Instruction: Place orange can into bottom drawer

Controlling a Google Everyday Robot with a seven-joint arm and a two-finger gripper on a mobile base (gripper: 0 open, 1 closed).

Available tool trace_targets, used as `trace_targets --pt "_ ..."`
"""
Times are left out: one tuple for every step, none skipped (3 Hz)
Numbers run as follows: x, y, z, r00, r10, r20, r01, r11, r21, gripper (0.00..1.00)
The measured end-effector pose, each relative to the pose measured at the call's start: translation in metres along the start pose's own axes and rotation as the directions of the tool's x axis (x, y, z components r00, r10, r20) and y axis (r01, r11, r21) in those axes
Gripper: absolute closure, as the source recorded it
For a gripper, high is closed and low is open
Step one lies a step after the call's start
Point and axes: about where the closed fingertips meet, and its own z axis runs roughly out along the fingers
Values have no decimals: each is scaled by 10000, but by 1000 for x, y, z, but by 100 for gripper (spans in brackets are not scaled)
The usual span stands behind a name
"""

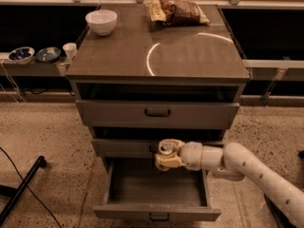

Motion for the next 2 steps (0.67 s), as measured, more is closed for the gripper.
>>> trace_targets --pt "96 -7 15 9979 -634 -165 627 9971 -431 100" --pt "165 -13 25 9915 -1114 -679 1072 9923 -622 100"
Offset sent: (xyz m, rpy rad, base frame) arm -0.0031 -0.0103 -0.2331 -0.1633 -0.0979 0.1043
